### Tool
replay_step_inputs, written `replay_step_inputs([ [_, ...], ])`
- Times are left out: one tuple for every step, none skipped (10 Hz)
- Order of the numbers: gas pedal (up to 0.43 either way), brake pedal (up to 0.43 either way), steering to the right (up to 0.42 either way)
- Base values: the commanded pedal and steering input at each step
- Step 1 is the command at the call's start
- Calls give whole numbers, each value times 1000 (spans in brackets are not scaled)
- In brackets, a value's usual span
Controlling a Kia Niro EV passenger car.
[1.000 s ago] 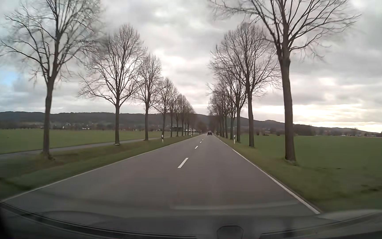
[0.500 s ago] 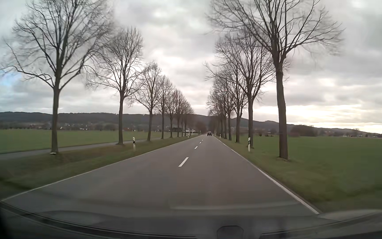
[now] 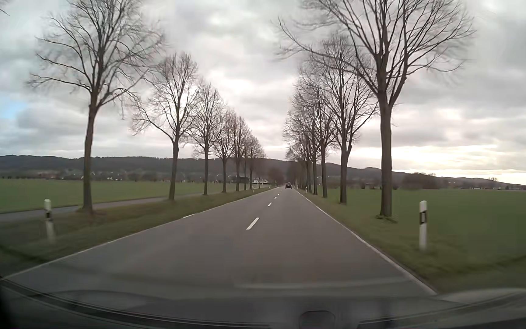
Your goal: Follow the waypoints while adhering to traffic rules and regulations
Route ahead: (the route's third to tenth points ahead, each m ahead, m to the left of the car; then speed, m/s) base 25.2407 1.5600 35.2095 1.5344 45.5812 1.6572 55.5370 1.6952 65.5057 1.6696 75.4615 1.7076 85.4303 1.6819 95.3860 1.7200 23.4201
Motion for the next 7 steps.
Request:
replay_step_inputs([
  [311, 0, 4],
  [311, 0, 4],
  [311, 0, 4],
  [311, 0, 4],
  [311, 0, 4],
  [311, 0, 4],
  [311, 0, 4],
])
